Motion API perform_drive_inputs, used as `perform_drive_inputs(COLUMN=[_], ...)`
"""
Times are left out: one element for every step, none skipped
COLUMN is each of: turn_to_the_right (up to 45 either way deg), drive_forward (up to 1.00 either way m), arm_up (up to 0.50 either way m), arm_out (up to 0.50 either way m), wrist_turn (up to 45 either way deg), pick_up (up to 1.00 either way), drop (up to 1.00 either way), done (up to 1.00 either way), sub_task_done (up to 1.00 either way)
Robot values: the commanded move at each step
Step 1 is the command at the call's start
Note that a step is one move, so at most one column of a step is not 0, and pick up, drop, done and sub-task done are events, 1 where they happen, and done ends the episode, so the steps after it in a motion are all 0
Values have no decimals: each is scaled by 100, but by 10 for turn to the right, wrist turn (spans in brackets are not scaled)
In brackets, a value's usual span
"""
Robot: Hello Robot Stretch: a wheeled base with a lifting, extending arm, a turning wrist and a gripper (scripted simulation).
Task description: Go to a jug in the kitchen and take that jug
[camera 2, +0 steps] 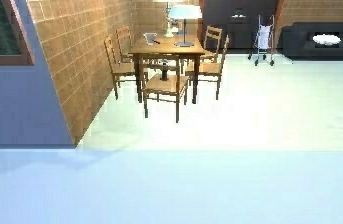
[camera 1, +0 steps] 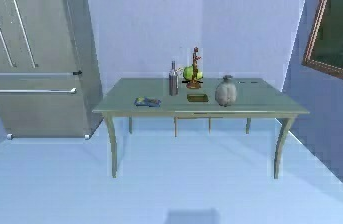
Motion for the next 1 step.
perform_drive_inputs(turn_to_the_right=[0], drive_forward=[90], arm_up=[0], arm_out=[0], wrist_turn=[0], pick_up=[0], drop=[0], done=[0], sub_task_done=[0])
